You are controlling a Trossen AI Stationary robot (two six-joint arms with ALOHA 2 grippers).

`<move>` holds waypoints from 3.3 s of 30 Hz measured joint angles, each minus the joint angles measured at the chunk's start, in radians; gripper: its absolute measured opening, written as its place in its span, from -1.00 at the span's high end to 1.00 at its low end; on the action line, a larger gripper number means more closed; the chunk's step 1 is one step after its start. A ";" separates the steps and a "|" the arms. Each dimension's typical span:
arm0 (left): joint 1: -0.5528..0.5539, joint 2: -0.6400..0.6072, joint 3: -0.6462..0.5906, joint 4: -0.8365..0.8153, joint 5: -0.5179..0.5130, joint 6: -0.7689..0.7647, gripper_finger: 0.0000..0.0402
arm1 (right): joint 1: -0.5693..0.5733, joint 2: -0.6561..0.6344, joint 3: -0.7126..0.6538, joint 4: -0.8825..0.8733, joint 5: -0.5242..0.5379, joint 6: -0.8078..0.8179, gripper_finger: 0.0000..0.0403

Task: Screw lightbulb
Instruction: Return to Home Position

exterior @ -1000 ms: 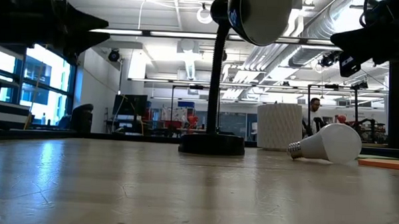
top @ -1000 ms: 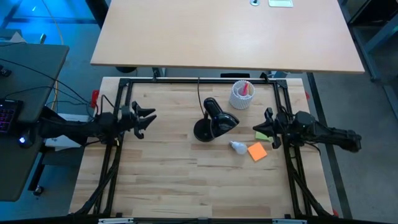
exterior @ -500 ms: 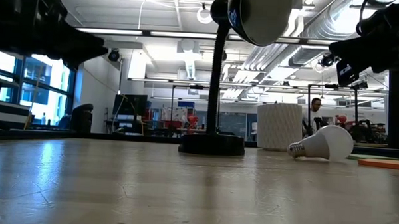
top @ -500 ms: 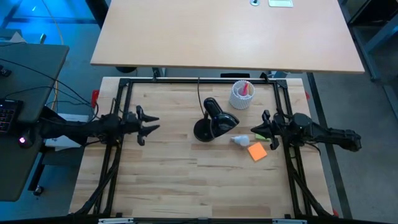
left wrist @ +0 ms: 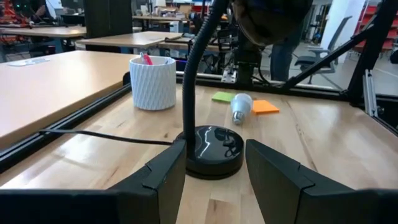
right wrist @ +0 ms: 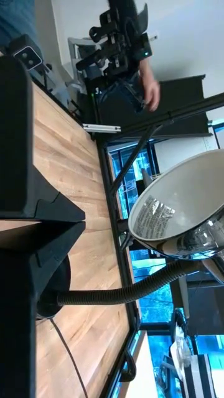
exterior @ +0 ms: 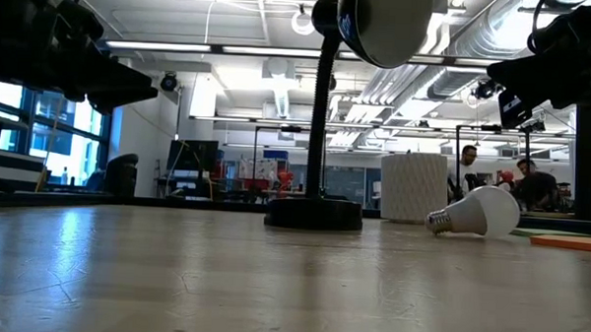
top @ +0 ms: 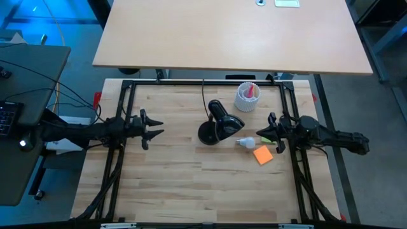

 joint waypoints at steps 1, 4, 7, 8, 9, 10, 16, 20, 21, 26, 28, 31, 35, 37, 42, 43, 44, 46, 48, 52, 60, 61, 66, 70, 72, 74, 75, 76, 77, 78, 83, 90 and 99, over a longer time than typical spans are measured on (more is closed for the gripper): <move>0.000 0.000 0.000 -0.001 0.000 0.000 0.20 | 0.011 -0.004 0.000 0.000 0.007 0.000 0.99; -0.008 -0.053 0.000 -0.032 -0.001 0.000 0.20 | 0.091 -0.006 0.000 0.019 0.048 0.000 0.99; -0.015 -0.129 0.001 -0.055 0.000 0.000 0.20 | 0.168 -0.006 0.000 0.007 0.048 0.000 0.99; -0.016 -0.159 0.001 -0.070 -0.001 0.000 0.20 | 0.190 -0.006 0.000 0.005 0.045 0.000 0.99; -0.016 -0.193 0.000 -0.080 -0.001 0.000 0.20 | 0.212 -0.006 0.000 -0.002 0.042 0.000 0.99; -0.016 -0.202 0.001 -0.075 -0.002 -0.001 0.20 | 0.232 -0.006 0.000 -0.006 0.041 0.000 0.99; -0.002 -0.199 0.001 -0.024 -0.002 -0.001 0.20 | 0.302 -0.006 0.000 -0.006 0.039 0.000 0.99; 0.030 -0.200 0.001 -0.029 -0.002 -0.001 0.20 | 0.308 -0.006 0.000 -0.006 0.039 -0.001 0.99; 0.038 -0.199 0.001 -0.033 -0.002 -0.001 0.20 | 0.308 -0.006 0.000 -0.006 0.039 0.000 0.99; 0.064 -0.200 0.000 -0.030 -0.003 0.000 0.20 | 0.308 -0.003 0.000 -0.006 0.039 -0.001 0.99; 0.063 -0.200 0.000 -0.030 -0.004 -0.001 0.20 | 0.308 -0.002 0.000 -0.006 0.039 -0.001 0.99; 0.062 -0.200 0.000 -0.030 -0.003 -0.001 0.20 | 0.308 0.000 0.000 -0.006 0.039 -0.001 0.99; 0.062 -0.200 0.000 -0.029 -0.003 -0.001 0.20 | 0.308 0.000 0.000 0.088 0.108 -0.073 0.99; 0.063 -0.200 0.000 -0.029 -0.004 -0.001 0.20 | 0.307 -0.001 0.000 0.165 0.164 -0.170 0.99; 0.063 -0.200 0.000 -0.029 -0.004 -0.001 0.20 | 0.307 0.000 -0.001 0.150 0.302 -0.357 0.99; 0.063 -0.200 0.000 -0.029 -0.004 0.000 0.20 | 0.307 0.000 -0.001 0.117 0.325 -0.357 0.99; 0.063 -0.200 0.000 -0.029 -0.004 -0.001 0.20 | 0.307 0.000 -0.001 0.079 0.345 -0.353 0.99; 0.058 -0.200 0.000 -0.029 -0.004 -0.001 0.20 | 0.307 0.001 -0.001 0.023 0.377 -0.320 0.99; 0.048 -0.200 0.000 -0.029 -0.004 -0.001 0.20 | 0.305 0.001 -0.001 -0.005 0.396 -0.268 0.99; 0.017 -0.200 0.000 -0.029 -0.004 -0.001 0.20 | 0.279 0.000 -0.001 0.021 0.397 -0.193 0.99; -0.045 -0.200 0.000 -0.029 -0.004 0.000 0.20 | 0.189 0.000 -0.001 0.020 0.398 -0.147 0.99; -0.050 -0.200 0.000 -0.029 -0.004 -0.001 0.20 | 0.183 0.000 -0.001 0.006 0.398 -0.152 0.99; -0.059 -0.200 0.000 -0.030 -0.004 -0.001 0.20 | 0.174 0.000 -0.001 -0.004 0.398 -0.157 0.99; -0.059 -0.200 0.000 -0.029 -0.004 -0.001 0.20 | 0.174 0.000 -0.001 -0.004 0.398 -0.157 0.99; -0.057 -0.200 0.000 -0.029 -0.004 -0.001 0.20 | 0.174 0.000 -0.001 -0.004 0.397 -0.157 0.99; -0.054 -0.200 0.000 -0.029 -0.004 0.000 0.20 | 0.174 0.000 -0.001 -0.004 0.398 -0.157 0.99; -0.052 -0.200 0.000 -0.029 -0.004 -0.001 0.20 | 0.174 0.000 -0.001 -0.004 0.397 -0.157 0.99; -0.048 -0.200 0.000 -0.029 -0.004 -0.001 0.20 | 0.174 0.000 -0.001 -0.004 0.398 -0.157 0.99; -0.045 -0.200 0.000 -0.029 -0.004 0.000 0.20 | 0.174 0.000 -0.001 -0.004 0.397 -0.157 0.99; -0.041 -0.200 0.000 -0.029 -0.004 0.004 0.20 | 0.174 0.000 -0.001 -0.004 0.397 -0.157 0.99; -0.030 -0.198 0.002 -0.100 0.064 0.052 0.20 | 0.174 0.000 -0.001 -0.004 0.397 -0.157 0.99; -0.038 -0.200 0.002 -0.118 0.225 0.087 0.20 | 0.174 0.000 -0.001 -0.004 0.397 -0.157 0.99; -0.039 -0.200 0.002 -0.120 0.211 0.086 0.20 | 0.174 0.001 -0.001 -0.004 0.396 -0.157 0.99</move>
